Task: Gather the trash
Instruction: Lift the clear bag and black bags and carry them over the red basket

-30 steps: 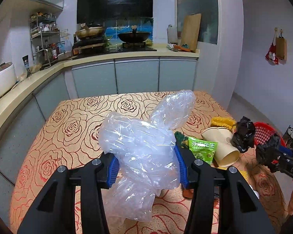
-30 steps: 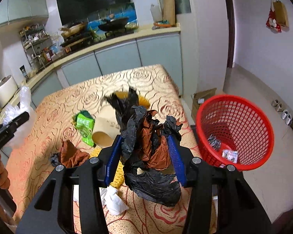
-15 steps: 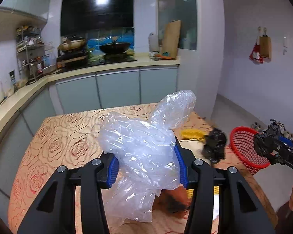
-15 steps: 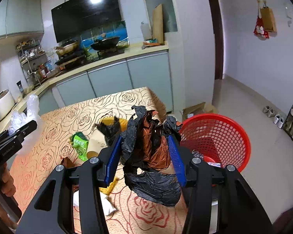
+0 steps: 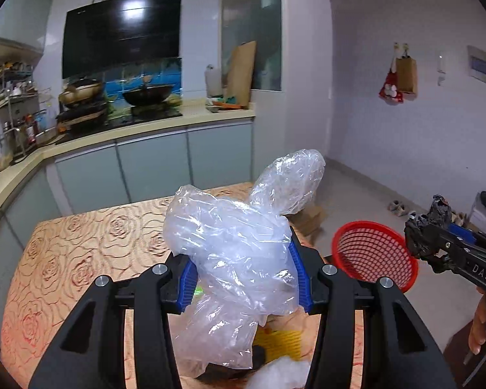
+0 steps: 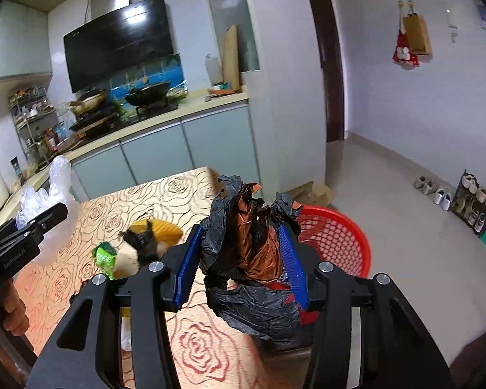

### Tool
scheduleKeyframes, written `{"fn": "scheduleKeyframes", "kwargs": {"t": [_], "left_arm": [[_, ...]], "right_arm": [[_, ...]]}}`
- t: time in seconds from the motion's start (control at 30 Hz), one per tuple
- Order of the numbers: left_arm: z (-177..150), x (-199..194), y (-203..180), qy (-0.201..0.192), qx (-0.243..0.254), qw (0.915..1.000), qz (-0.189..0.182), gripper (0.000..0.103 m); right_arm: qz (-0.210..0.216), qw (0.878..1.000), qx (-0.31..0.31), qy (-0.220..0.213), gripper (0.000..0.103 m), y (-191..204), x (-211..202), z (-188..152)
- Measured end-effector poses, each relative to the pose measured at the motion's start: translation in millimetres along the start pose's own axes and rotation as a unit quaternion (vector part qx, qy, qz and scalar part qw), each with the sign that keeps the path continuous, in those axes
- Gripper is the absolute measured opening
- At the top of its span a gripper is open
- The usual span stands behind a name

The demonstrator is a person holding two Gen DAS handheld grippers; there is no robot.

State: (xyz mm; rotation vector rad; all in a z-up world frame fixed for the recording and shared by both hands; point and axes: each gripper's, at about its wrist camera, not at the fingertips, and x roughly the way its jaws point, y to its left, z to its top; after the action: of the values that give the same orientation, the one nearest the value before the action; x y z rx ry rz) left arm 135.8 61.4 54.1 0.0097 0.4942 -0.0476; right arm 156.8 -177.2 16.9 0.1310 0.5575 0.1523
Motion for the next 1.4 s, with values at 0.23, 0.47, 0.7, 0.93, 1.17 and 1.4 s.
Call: {"fn": "scheduleKeyframes", "kwargs": {"t": [0.23, 0.47, 0.7, 0.93, 1.17, 1.4], "left_arm": [[9.3, 15.2, -32.7, 0.001, 0.017, 0.9993, -0.032, 0.046], [9.4, 32.6, -63.7, 0.013, 0.023, 0.9980, -0.057, 0.046], [9.7, 55.5, -86.2, 0.026, 0.024, 0.9964, -0.076, 0.046], [7.5, 84.4, -111.4, 0.046, 0.023, 0.9942, -0.094, 0.046], [0.3, 113.2, -133.9, 0.077, 0.022, 0.9907, -0.110, 0.046], [-10.7, 137.8, -148.1, 0.102, 0.028, 0.9884, -0.109, 0.047]], "right_arm": [[-0.025, 1.000, 0.015, -0.011, 0.047, -24.6, -6.4, 4.9], [-0.040, 0.999, 0.026, -0.015, 0.047, -42.0, -8.5, 6.1], [-0.049, 0.998, 0.034, -0.011, 0.047, -54.0, -0.7, 8.1], [-0.059, 0.997, 0.044, 0.000, 0.047, -63.2, 15.6, 9.7], [-0.067, 0.996, 0.051, 0.018, 0.047, -72.3, 32.7, 5.7], [-0.077, 0.995, 0.055, 0.031, 0.047, -82.1, 49.2, 4.7]]}}
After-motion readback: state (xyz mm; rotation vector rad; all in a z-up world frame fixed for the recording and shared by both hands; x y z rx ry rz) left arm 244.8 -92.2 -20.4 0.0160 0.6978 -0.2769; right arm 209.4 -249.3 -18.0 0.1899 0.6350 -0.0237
